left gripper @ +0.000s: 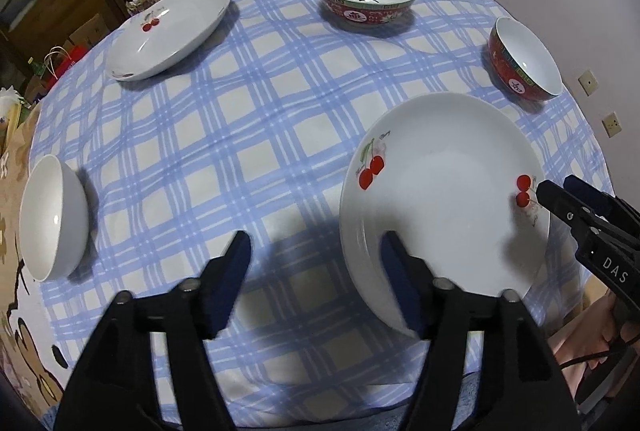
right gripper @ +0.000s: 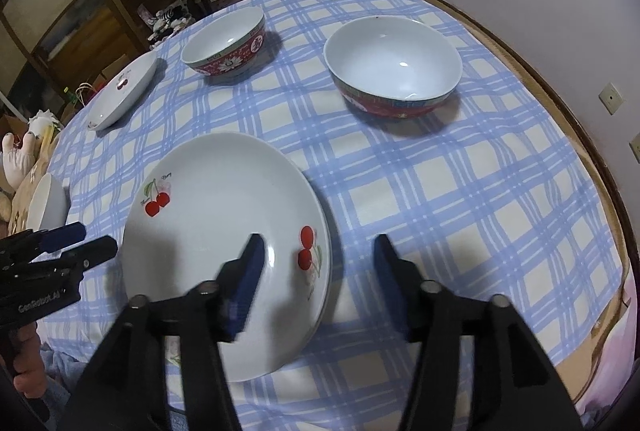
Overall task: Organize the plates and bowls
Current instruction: 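Open both tools, releasing the cherry plates onto the table and the stack, then move the left tool to a cherry plate rim and close while the right tool grips another plate rim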
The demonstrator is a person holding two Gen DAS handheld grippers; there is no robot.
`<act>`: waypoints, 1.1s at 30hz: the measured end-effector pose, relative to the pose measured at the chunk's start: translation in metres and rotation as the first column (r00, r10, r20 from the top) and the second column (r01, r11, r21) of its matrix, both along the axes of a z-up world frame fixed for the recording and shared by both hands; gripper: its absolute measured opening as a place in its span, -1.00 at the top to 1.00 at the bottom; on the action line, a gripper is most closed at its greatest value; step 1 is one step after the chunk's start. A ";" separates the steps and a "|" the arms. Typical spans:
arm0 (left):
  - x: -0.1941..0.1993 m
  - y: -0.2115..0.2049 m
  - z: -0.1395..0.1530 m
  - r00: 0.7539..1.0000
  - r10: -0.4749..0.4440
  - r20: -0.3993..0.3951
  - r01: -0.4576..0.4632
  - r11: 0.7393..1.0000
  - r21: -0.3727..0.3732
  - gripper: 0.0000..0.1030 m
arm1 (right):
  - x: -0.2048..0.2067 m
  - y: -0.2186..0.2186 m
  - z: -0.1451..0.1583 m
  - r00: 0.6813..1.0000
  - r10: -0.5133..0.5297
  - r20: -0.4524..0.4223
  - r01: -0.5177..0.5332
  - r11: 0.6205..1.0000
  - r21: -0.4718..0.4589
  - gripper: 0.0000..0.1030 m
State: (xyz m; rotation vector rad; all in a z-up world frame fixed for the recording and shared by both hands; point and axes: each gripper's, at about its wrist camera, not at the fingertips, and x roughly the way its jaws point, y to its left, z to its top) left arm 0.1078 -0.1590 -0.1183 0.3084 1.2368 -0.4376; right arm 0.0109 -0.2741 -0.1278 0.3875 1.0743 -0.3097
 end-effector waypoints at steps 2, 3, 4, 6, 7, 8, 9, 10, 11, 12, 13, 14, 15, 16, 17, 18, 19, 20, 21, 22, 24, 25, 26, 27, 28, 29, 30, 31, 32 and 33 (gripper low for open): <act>0.000 0.003 0.002 1.000 0.012 0.003 -0.012 1.000 -0.002 -0.60 | 0.000 0.000 0.000 1.000 -0.006 -0.001 0.006 1.000 -0.005 -0.47; -0.001 0.005 0.003 1.000 0.016 0.008 -0.016 1.000 0.004 -0.60 | 0.000 0.000 0.000 1.000 -0.008 -0.002 0.008 1.000 -0.007 -0.50; -0.002 0.006 0.003 1.000 0.019 0.015 -0.019 1.000 0.014 -0.62 | 0.000 0.000 0.000 1.000 -0.009 -0.005 0.009 1.000 -0.009 -0.50; -0.003 0.008 0.005 0.999 0.021 0.026 -0.022 0.999 0.032 -0.67 | 0.000 0.000 0.001 1.000 -0.007 -0.007 0.007 1.000 -0.011 -0.53; -0.003 0.010 0.006 0.999 0.023 0.030 -0.024 0.999 0.035 -0.69 | 0.000 0.001 0.001 1.000 -0.005 -0.006 0.005 1.000 -0.012 -0.55; -0.003 0.012 0.007 0.999 0.027 0.035 -0.028 0.999 0.037 -0.70 | 0.000 0.001 0.002 1.000 -0.004 -0.004 0.004 1.000 -0.015 -0.61; -0.004 0.013 0.008 0.999 0.029 0.038 -0.031 0.999 0.037 -0.70 | -0.001 0.001 0.003 1.000 -0.003 0.001 0.003 1.000 -0.017 -0.70; -0.004 0.014 0.010 0.999 0.031 0.042 -0.033 0.999 0.036 -0.70 | -0.002 0.002 0.004 1.000 -0.002 0.010 0.002 1.000 -0.018 -0.72; -0.004 0.015 0.011 0.998 0.033 0.044 -0.034 0.999 0.033 -0.71 | -0.003 0.002 0.006 1.000 -0.001 0.016 0.002 1.000 -0.018 -0.72; -0.004 0.016 0.013 0.998 0.034 0.043 -0.035 0.999 0.027 -0.71 | -0.004 0.002 0.007 1.000 -0.002 0.022 0.003 1.000 -0.021 -0.72; -0.004 0.017 0.016 0.999 0.035 0.041 -0.036 0.999 0.018 -0.71 | -0.004 0.002 0.008 1.000 -0.003 0.026 0.004 1.000 -0.023 -0.72; -0.003 0.018 0.018 0.998 0.038 0.043 -0.038 0.999 0.011 -0.71 | -0.004 0.002 0.009 1.000 -0.005 0.027 0.005 1.000 -0.023 -0.72; -0.003 0.019 0.020 0.998 0.038 0.047 -0.038 0.999 0.008 -0.71 | -0.005 0.002 0.010 0.999 -0.007 0.032 0.007 1.000 -0.023 -0.72; -0.003 0.020 0.023 0.998 0.038 0.054 -0.038 0.999 0.007 -0.71 | -0.006 0.002 0.011 0.999 -0.008 0.039 0.009 1.000 -0.022 -0.72; -0.003 0.021 0.027 0.997 0.038 0.064 -0.038 0.999 0.005 -0.71 | -0.006 0.002 0.012 0.999 -0.009 0.047 0.010 1.000 -0.022 -0.72; -0.002 0.022 0.029 0.997 0.039 0.070 -0.040 0.999 0.004 -0.71 | -0.007 0.002 0.014 0.998 -0.009 0.054 0.011 1.000 -0.022 -0.73; -0.001 0.024 0.032 0.996 0.044 0.079 -0.044 0.999 0.003 -0.71 | -0.007 0.002 0.015 0.998 -0.010 0.061 0.011 1.000 -0.020 -0.73; 0.000 0.026 0.034 0.995 0.049 0.085 -0.050 0.999 0.004 -0.71 | -0.007 0.002 0.015 0.998 -0.011 0.066 0.012 1.000 -0.019 -0.73; 0.002 0.029 0.036 0.994 0.058 0.093 -0.059 0.998 0.005 -0.71 | -0.007 0.002 0.016 0.998 -0.012 0.068 0.014 1.000 -0.019 -0.74; 0.004 0.031 0.037 0.993 0.064 0.097 -0.065 0.998 0.007 -0.71 | -0.007 0.002 0.016 0.997 -0.015 0.072 0.017 1.000 -0.020 -0.74; 0.008 0.036 0.039 0.991 0.081 0.104 -0.082 0.997 0.008 -0.71 | -0.007 0.002 0.017 0.997 -0.015 0.079 0.016 1.000 -0.021 -0.74; 0.011 0.039 0.040 0.990 0.091 0.107 -0.092 0.996 0.008 -0.71 | -0.007 0.002 0.018 0.996 -0.013 0.086 0.015 1.000 -0.021 -0.74; 0.014 0.042 0.041 0.989 0.098 0.110 -0.100 0.995 0.011 -0.71 | -0.007 0.002 0.019 0.996 -0.010 0.092 0.011 1.000 -0.016 -0.74; 0.016 0.046 0.042 0.987 0.112 0.119 -0.115 0.993 0.020 -0.71 | -0.007 0.002 0.019 0.995 -0.005 0.095 0.005 1.000 -0.008 -0.74; 0.019 0.050 0.043 0.983 0.129 0.133 -0.134 0.991 0.028 -0.71 | -0.006 0.003 0.019 0.995 0.001 0.101 -0.002 1.000 0.001 -0.74; 0.022 0.053 0.044 0.980 0.138 0.142 -0.144 0.989 0.033 -0.71 | -0.005 0.003 0.019 0.994 0.007 0.108 -0.008 1.000 0.009 -0.74; 0.023 0.056 0.045 0.980 0.140 0.145 -0.146 0.989 0.034 -0.71 | -0.004 0.003 0.020 0.993 0.010 0.116 -0.012 1.000 0.015 -0.74; 0.025 0.059 0.045 0.980 0.140 0.145 -0.146 0.989 0.034 -0.71 | -0.003 0.004 0.020 0.992 0.013 0.125 -0.015 1.000 0.016 -0.74; 0.027 0.061 0.046 0.979 0.140 0.146 -0.146 0.989 0.032 -0.71 | -0.002 0.005 0.022 0.991 0.020 0.135 -0.023 1.000 0.014 -0.74; 0.029 0.065 0.048 0.978 0.145 0.151 -0.151 0.988 0.029 -0.71 | 0.000 0.007 0.023 0.989 0.030 0.141 -0.032 0.999 0.009 -0.74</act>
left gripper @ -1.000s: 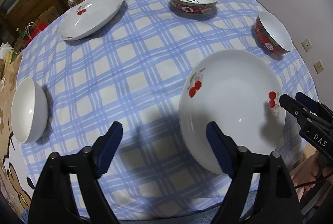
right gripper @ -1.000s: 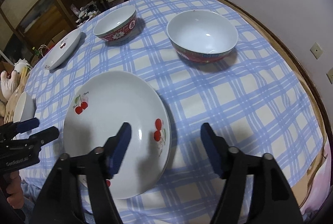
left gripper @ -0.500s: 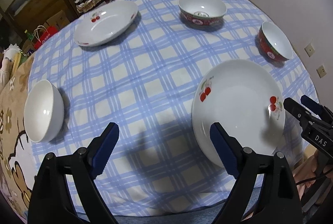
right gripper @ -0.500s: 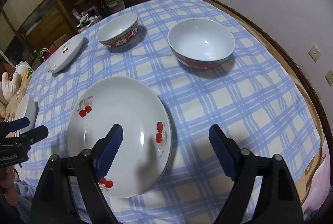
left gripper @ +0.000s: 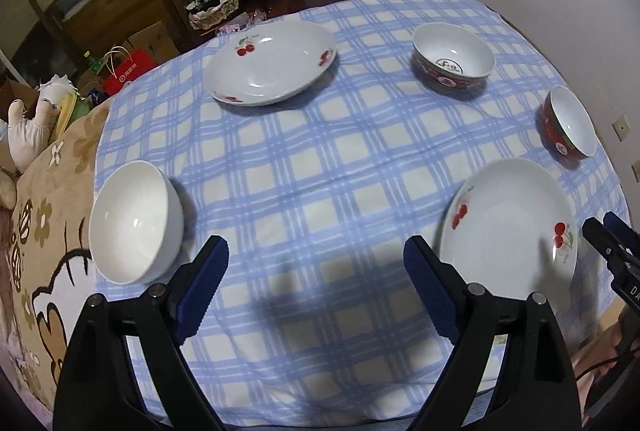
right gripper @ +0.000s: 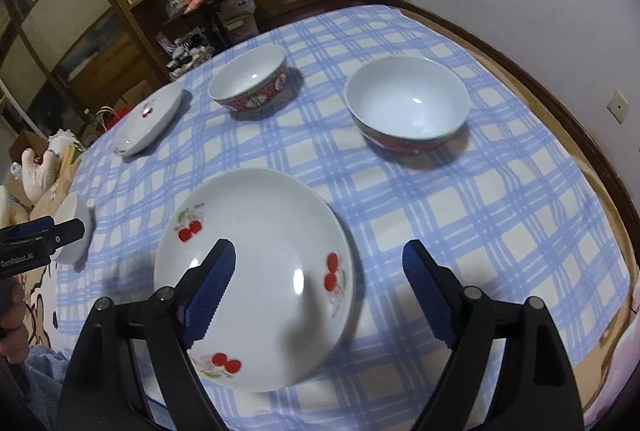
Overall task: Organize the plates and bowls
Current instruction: 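Move the left tool to a cherry plate rim and close while the right tool grips another plate rim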
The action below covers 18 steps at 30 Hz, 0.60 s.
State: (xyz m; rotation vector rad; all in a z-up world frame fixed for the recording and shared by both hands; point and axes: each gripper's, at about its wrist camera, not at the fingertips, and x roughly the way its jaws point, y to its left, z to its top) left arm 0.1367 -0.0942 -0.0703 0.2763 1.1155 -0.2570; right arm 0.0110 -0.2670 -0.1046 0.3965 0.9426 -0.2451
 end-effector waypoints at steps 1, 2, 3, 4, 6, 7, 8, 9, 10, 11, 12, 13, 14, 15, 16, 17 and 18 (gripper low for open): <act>0.001 0.002 0.001 1.000 0.004 0.003 -0.004 1.000 -0.001 -0.71 | 0.002 0.003 0.002 1.000 0.013 0.006 -0.013 1.000 -0.009 -0.74; 0.003 0.004 0.003 1.000 0.007 0.005 -0.007 1.000 -0.001 -0.71 | 0.005 0.006 0.005 1.000 0.027 0.013 -0.027 0.999 -0.022 -0.74; 0.004 0.006 0.004 1.000 0.011 0.007 -0.011 1.000 -0.002 -0.71 | 0.007 0.009 0.007 0.999 0.038 0.017 -0.038 0.999 -0.037 -0.74; 0.006 0.008 0.007 1.000 0.016 0.008 -0.016 1.000 -0.005 -0.71 | 0.010 0.014 0.010 0.998 0.052 0.024 -0.051 0.997 -0.055 -0.74; 0.011 0.011 0.011 1.000 0.020 0.009 -0.020 1.000 -0.015 -0.71 | 0.019 0.023 0.015 0.996 0.086 0.029 -0.083 0.993 -0.083 -0.74; 0.014 0.013 0.013 1.000 0.024 0.009 -0.024 0.999 -0.026 -0.71 | 0.024 0.027 0.017 0.994 0.103 0.032 -0.099 0.990 -0.096 -0.74; 0.017 0.016 0.016 0.999 0.030 0.009 -0.030 0.999 -0.037 -0.71 | 0.030 0.032 0.020 0.992 0.119 0.036 -0.114 0.988 -0.104 -0.74; 0.021 0.018 0.018 0.999 0.038 0.010 -0.038 0.998 -0.045 -0.71 | 0.036 0.035 0.021 0.991 0.130 0.039 -0.126 0.986 -0.106 -0.74; 0.025 0.019 0.019 0.999 0.045 0.010 -0.045 0.998 -0.044 -0.71 | 0.041 0.038 0.022 0.989 0.140 0.042 -0.135 0.985 -0.105 -0.74; 0.030 0.021 0.020 0.998 0.054 0.011 -0.053 0.998 -0.040 -0.71 | 0.050 0.042 0.024 0.987 0.155 0.048 -0.150 0.984 -0.100 -0.74; 0.034 0.022 0.020 0.998 0.060 0.008 -0.059 0.998 -0.037 -0.71 | 0.056 0.045 0.026 0.985 0.165 0.053 -0.159 0.982 -0.097 -0.74; 0.040 0.023 0.021 0.998 0.065 0.002 -0.065 0.997 -0.035 -0.71 | 0.064 0.049 0.028 0.982 0.178 0.057 -0.172 0.981 -0.094 -0.74; 0.046 0.024 0.022 0.998 0.067 -0.003 -0.067 0.997 -0.037 -0.71 | 0.074 0.052 0.030 0.980 0.191 0.061 -0.185 0.978 -0.093 -0.74; 0.050 0.025 0.023 0.998 0.068 -0.007 -0.068 0.997 -0.036 -0.71 | 0.082 0.055 0.033 0.977 0.201 0.066 -0.194 0.976 -0.093 -0.74; 0.056 0.026 0.024 0.997 0.072 -0.011 -0.072 0.997 -0.033 -0.71 | 0.092 0.058 0.035 0.974 0.213 0.072 -0.207 0.974 -0.092 -0.74; 0.063 0.028 0.025 0.997 0.075 -0.015 -0.076 0.997 -0.031 -0.71 | 0.102 0.061 0.039 0.970 0.228 0.082 -0.220 0.971 -0.090 -0.74; 0.070 0.030 0.026 0.996 0.082 -0.019 -0.083 0.996 -0.030 -0.71 | 0.111 0.064 0.042 0.967 0.239 0.089 -0.231 0.969 -0.089 -0.74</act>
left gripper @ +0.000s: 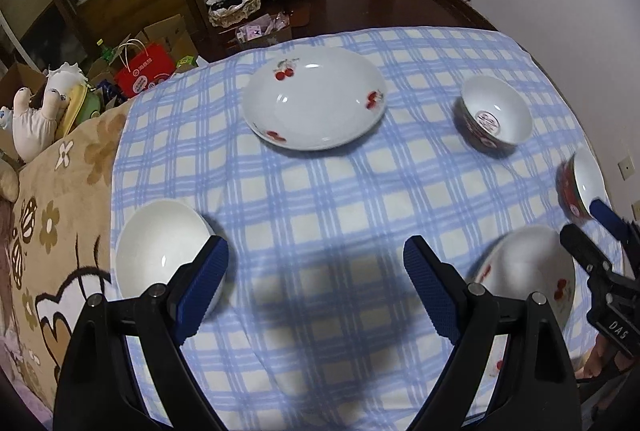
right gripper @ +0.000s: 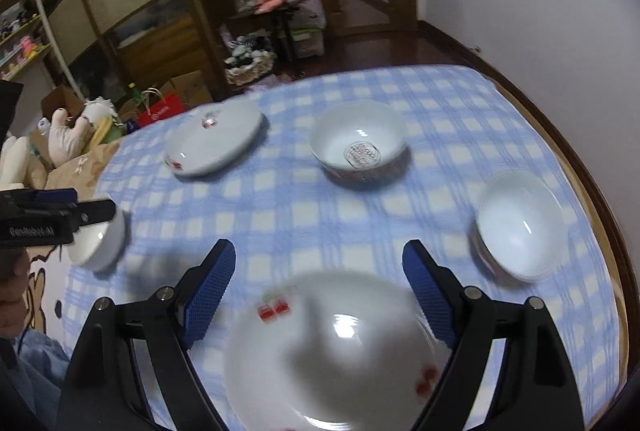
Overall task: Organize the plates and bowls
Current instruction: 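Move the left tool to a cherry plate rim and close while the right tool grips another plate rim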
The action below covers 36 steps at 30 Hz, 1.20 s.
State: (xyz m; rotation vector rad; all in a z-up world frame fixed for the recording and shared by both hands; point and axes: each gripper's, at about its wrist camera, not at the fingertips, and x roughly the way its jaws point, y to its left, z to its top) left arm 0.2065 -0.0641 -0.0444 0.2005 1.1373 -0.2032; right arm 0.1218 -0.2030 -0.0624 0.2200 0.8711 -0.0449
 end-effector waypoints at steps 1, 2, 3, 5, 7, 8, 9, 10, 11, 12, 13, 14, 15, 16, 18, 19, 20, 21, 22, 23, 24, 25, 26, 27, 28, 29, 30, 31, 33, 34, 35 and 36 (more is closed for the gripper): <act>0.006 0.002 0.000 1.000 0.010 -0.002 -0.010 1.000 0.004 -0.71 | 0.011 0.003 0.003 1.000 0.012 0.005 -0.012 1.000 0.002 -0.74; 0.012 0.005 0.001 1.000 0.019 -0.004 -0.019 1.000 0.011 -0.71 | 0.022 0.006 0.007 1.000 0.025 0.007 -0.025 1.000 0.003 -0.74; 0.022 0.010 0.001 1.000 0.027 -0.011 -0.027 1.000 0.001 -0.71 | 0.031 0.008 0.009 0.999 0.035 0.009 -0.035 0.999 0.004 -0.74; 0.039 0.019 -0.002 0.998 0.052 -0.028 -0.052 0.999 0.010 -0.71 | 0.055 0.013 0.015 0.998 0.067 0.016 -0.067 0.998 0.008 -0.74; 0.057 0.025 -0.004 0.997 0.069 -0.016 -0.068 0.997 0.049 -0.71 | 0.076 0.019 0.018 0.994 0.105 0.018 -0.105 0.994 0.013 -0.74; 0.067 0.030 -0.005 0.997 0.080 -0.014 -0.079 0.995 0.057 -0.71 | 0.086 0.021 0.019 0.993 0.119 0.019 -0.120 0.993 0.007 -0.74; 0.075 0.034 -0.006 0.996 0.088 -0.016 -0.087 0.995 0.053 -0.71 | 0.098 0.025 0.021 0.991 0.136 0.019 -0.135 0.991 -0.010 -0.74; 0.084 0.040 -0.008 0.995 0.100 -0.024 -0.099 0.994 0.038 -0.71 | 0.108 0.028 0.022 0.988 0.151 0.021 -0.150 0.988 -0.026 -0.74; 0.094 0.045 -0.010 0.993 0.113 -0.030 -0.112 0.993 0.030 -0.71 | 0.118 0.032 0.022 0.986 0.163 0.022 -0.162 0.986 -0.035 -0.74; 0.102 0.050 -0.011 0.991 0.129 -0.027 -0.128 0.991 0.030 -0.71 | 0.128 0.034 0.022 0.985 0.172 0.019 -0.171 0.984 -0.041 -0.74; 0.109 0.053 -0.012 0.989 0.143 -0.029 -0.142 0.989 0.028 -0.71 | 0.138 0.036 0.022 0.984 0.178 0.015 -0.177 0.983 -0.045 -0.74; 0.115 0.056 -0.013 0.986 0.162 -0.030 -0.161 0.987 0.027 -0.71 | 0.148 0.039 0.021 0.983 0.185 0.012 -0.184 0.982 -0.048 -0.74; 0.123 0.058 -0.015 0.984 0.176 -0.024 -0.175 0.984 0.033 -0.71 | 0.157 0.041 0.020 0.982 0.191 0.010 -0.190 0.981 -0.050 -0.74; 0.130 0.059 -0.016 0.984 0.178 -0.022 -0.177 0.983 0.042 -0.71 | 0.164 0.041 0.018 0.981 0.194 0.006 -0.194 0.980 -0.052 -0.74; 0.142 0.059 -0.020 0.984 0.177 -0.026 -0.175 0.983 0.048 -0.71 | 0.180 0.045 0.014 0.976 0.217 -0.005 -0.217 0.975 -0.056 -0.74; 0.149 0.058 -0.023 0.984 0.175 -0.033 -0.174 0.984 0.044 -0.71 | 0.187 0.046 0.012 0.975 0.223 -0.007 -0.223 0.973 -0.061 -0.74; 0.156 0.058 -0.027 0.984 0.175 -0.044 -0.173 0.984 0.039 -0.71 | 0.194 0.047 0.008 0.976 0.219 -0.014 -0.219 0.973 -0.067 -0.74; 0.161 0.058 -0.030 0.983 0.174 -0.053 -0.173 0.984 0.035 -0.71 | 0.199 0.046 0.004 0.977 0.213 -0.019 -0.214 0.975 -0.065 -0.73; 0.168 0.057 -0.034 0.982 0.174 -0.067 -0.172 0.985 0.029 -0.71 | 0.206 0.045 -0.001 0.977 0.211 -0.031 -0.212 0.976 -0.048 -0.73; 0.174 0.057 -0.040 0.981 0.174 -0.083 -0.172 0.985 0.029 -0.71 | 0.211 0.044 -0.008 0.977 0.209 -0.047 -0.211 0.977 -0.025 -0.70; 0.180 0.055 -0.046 0.981 0.168 -0.097 -0.165 0.986 0.035 -0.71 | 0.216 0.043 -0.014 0.975 0.212 -0.063 -0.213 0.977 -0.003 -0.60; 0.184 0.053 -0.050 0.981 0.161 -0.107 -0.157 0.987 0.041 -0.71 | 0.221 0.043 -0.020 0.973 0.215 -0.077 -0.215 0.977 0.016 -0.55; 0.189 0.051 -0.057 0.981 0.146 -0.124 -0.141 0.989 0.052 -0.71 | 0.226 0.043 -0.027 0.972 0.216 -0.091 -0.214 0.976 0.032 -0.50; 0.193 0.048 -0.063 0.982 0.134 -0.134 -0.127 0.990 0.065 -0.71 | 0.230 0.043 -0.034 0.970 0.219 -0.103 -0.216 0.975 0.043 -0.48; 0.195 0.047 -0.067 0.982 0.128 -0.139 -0.119 0.990 0.071 -0.71 | 0.236 0.044 -0.041 0.967 0.224 -0.117 -0.219 0.974 0.060 -0.36; 0.198 0.047 -0.072 0.981 0.123 -0.147 -0.114 0.991 0.071 -0.71 | 0.241 0.045 -0.047 0.965 0.227 -0.133 -0.218 0.973 0.078 -0.19; 0.202 0.047 -0.079 0.979 0.119 -0.163 -0.110 0.992 0.063 -0.71 | 0.245 0.046 -0.052 0.963 0.229 -0.144 -0.218 0.972 0.091 -0.10; 0.205 0.047 -0.083 0.978 0.118 -0.173 -0.111 0.992 0.054 -0.70 | 0.249 0.047 -0.056 0.961 0.231 -0.151 -0.218 0.971 0.099 -0.10; 0.211 0.048 -0.093 0.974 0.126 -0.189 -0.120 0.992 0.044 -0.63 | 0.258 0.050 -0.066 0.959 0.225 -0.172 -0.210 0.972 0.101 -0.10; 0.213 0.049 -0.098 0.971 0.138 -0.197 -0.131 0.990 0.050 -0.56 | 0.260 0.050 -0.071 0.959 0.214 -0.185 -0.198 0.975 0.101 -0.09; 0.216 0.051 -0.104 0.966 0.151 -0.209 -0.142 0.988 0.055 -0.49 | 0.263 0.049 -0.075 0.960 0.198 -0.199 -0.181 0.978 0.101 -0.08; 0.219 0.053 -0.110 0.960 0.169 -0.222 -0.162 0.986 0.050 -0.44 | 0.265 0.048 -0.079 0.960 0.188 -0.209 -0.169 0.980 0.105 -0.01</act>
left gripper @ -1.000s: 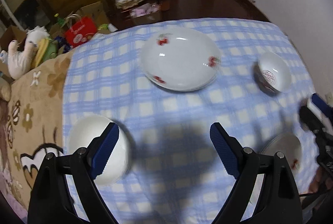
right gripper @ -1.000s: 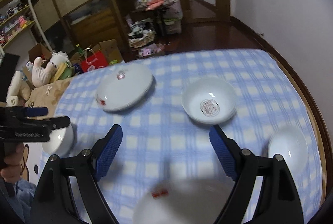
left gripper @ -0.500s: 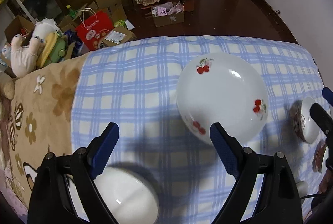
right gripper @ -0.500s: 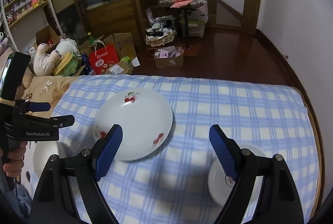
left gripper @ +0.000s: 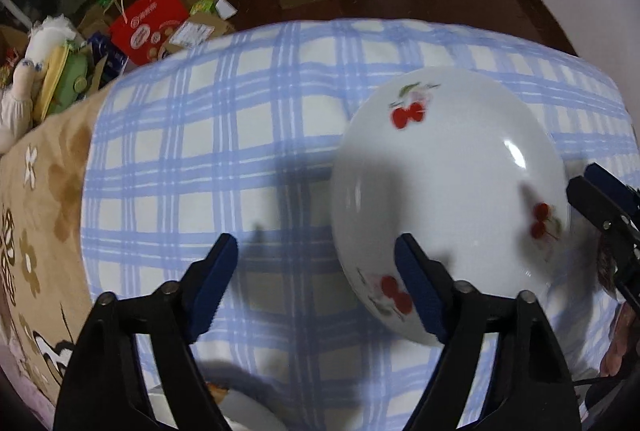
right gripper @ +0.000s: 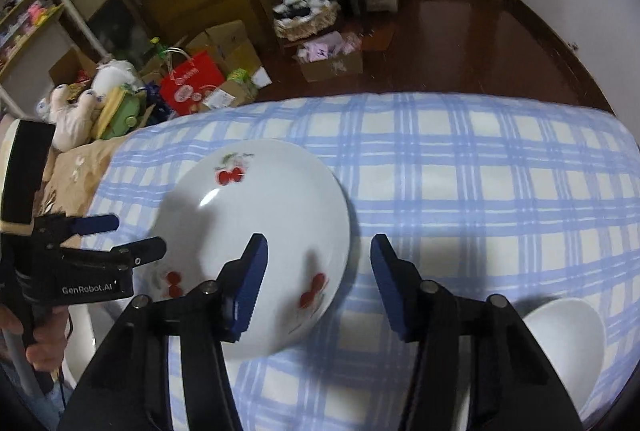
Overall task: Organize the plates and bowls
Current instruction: 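Move the left tool to a cherry plate rim and close while the right tool grips another plate rim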
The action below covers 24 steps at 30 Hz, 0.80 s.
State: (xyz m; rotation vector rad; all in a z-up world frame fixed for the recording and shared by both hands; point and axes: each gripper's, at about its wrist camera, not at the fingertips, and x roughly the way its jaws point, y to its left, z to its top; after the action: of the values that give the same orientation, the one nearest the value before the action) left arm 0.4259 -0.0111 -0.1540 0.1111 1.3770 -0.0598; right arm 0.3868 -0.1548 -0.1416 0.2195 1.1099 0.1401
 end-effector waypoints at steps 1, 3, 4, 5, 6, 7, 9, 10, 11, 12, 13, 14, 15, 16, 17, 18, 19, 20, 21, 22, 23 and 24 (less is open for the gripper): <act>0.002 0.001 -0.004 1.000 0.012 -0.008 -0.012 1.000 -0.008 -0.35 | 0.002 -0.002 -0.005 1.000 -0.010 -0.011 0.011 1.000 0.013 0.06; 0.005 0.006 -0.012 0.999 0.041 -0.028 -0.042 0.999 -0.028 -0.12 | 0.006 -0.005 -0.015 0.999 -0.021 -0.044 0.022 1.000 0.019 0.31; 0.006 0.008 -0.016 0.998 0.053 -0.033 -0.054 0.997 -0.059 0.03 | 0.006 -0.006 -0.020 0.998 -0.025 -0.055 0.025 1.000 0.012 0.36; 0.006 0.009 -0.017 0.997 0.062 -0.035 -0.066 0.993 -0.102 0.24 | 0.006 -0.006 -0.023 0.998 -0.018 -0.057 0.019 1.000 0.013 0.54; 0.005 0.009 -0.016 0.997 0.072 -0.031 -0.075 0.988 -0.138 0.37 | 0.005 -0.007 -0.026 0.998 -0.017 -0.061 0.018 1.000 0.019 0.70; 0.004 0.009 -0.016 0.997 0.077 -0.023 -0.080 0.985 -0.156 0.52 | 0.004 -0.009 -0.028 0.998 -0.015 -0.062 0.017 0.999 0.032 0.71; 0.003 0.006 -0.016 0.997 0.071 -0.011 -0.071 0.982 -0.174 0.73 | 0.004 -0.012 -0.031 0.998 -0.008 -0.058 0.012 0.997 0.073 0.77; 0.003 0.005 -0.015 0.998 0.069 -0.005 -0.069 0.983 -0.171 0.74 | 0.004 -0.011 -0.034 0.998 0.000 -0.062 0.006 0.995 0.098 0.77; 0.002 0.004 -0.015 0.998 0.067 0.001 -0.066 0.984 -0.164 0.74 | 0.003 -0.010 -0.036 0.998 0.005 -0.064 0.001 0.996 0.094 0.76; 0.000 0.003 -0.015 0.998 0.066 0.013 -0.063 0.985 -0.161 0.74 | 0.003 -0.007 -0.037 0.998 0.011 -0.063 -0.006 0.996 0.084 0.76; -0.001 0.003 -0.014 0.998 0.063 0.023 -0.058 0.986 -0.159 0.74 | 0.001 -0.006 -0.037 0.999 0.010 -0.053 -0.006 0.997 0.075 0.76; -0.003 0.002 -0.013 0.997 0.065 0.038 -0.058 0.986 -0.156 0.74 | 0.000 -0.006 -0.036 0.999 0.007 -0.046 -0.004 0.997 0.075 0.76; -0.006 0.001 -0.012 0.997 0.066 0.051 -0.058 0.987 -0.153 0.74 | -0.001 -0.006 -0.035 0.999 0.005 -0.043 -0.002 0.997 0.077 0.77; -0.009 0.000 -0.011 0.996 0.068 0.056 -0.059 0.987 -0.147 0.74 | -0.003 -0.006 -0.034 0.999 0.004 -0.038 -0.001 0.996 0.084 0.77; -0.011 -0.002 -0.010 0.996 0.074 0.058 -0.065 0.988 -0.141 0.74 | -0.004 -0.006 -0.033 0.999 0.006 -0.033 -0.004 0.996 0.087 0.79; -0.013 -0.002 -0.008 0.995 0.077 0.056 -0.068 0.988 -0.140 0.74 | -0.006 -0.005 -0.031 1.000 0.011 -0.027 -0.009 0.997 0.083 0.79; -0.015 -0.003 -0.006 0.996 0.079 0.052 -0.071 0.988 -0.141 0.74 | -0.009 -0.004 -0.029 1.000 0.016 -0.025 -0.014 0.997 0.073 0.79; -0.018 -0.003 -0.004 0.996 0.081 0.047 -0.074 0.987 -0.140 0.75 | -0.012 -0.003 -0.026 1.000 0.021 -0.019 -0.019 0.998 0.067 0.79; -0.021 -0.003 -0.003 0.996 0.081 0.045 -0.074 0.988 -0.137 0.75 | -0.014 -0.003 -0.023 1.000 0.023 -0.014 -0.022 0.998 0.063 0.79; -0.024 -0.003 -0.001 0.996 0.078 0.046 -0.071 0.988 -0.134 0.76 | -0.016 -0.002 -0.021 1.000 0.024 -0.010 -0.024 0.998 0.060 0.79; -0.028 -0.004 0.002 0.996 0.075 0.044 -0.068 0.989 -0.133 0.75 | -0.018 -0.002 -0.018 1.000 0.024 -0.008 -0.023 0.998 0.059 0.79; -0.031 -0.004 0.004 0.996 0.074 0.042 -0.067 0.989 -0.133 0.75 | -0.021 -0.002 -0.015 1.000 0.024 -0.003 -0.023 0.998 0.059 0.79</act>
State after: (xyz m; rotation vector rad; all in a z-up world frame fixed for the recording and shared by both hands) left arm 0.3947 -0.0152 -0.1503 -0.0461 1.3255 -0.0881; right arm 0.3660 -0.1567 -0.1564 0.2595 1.1136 0.1934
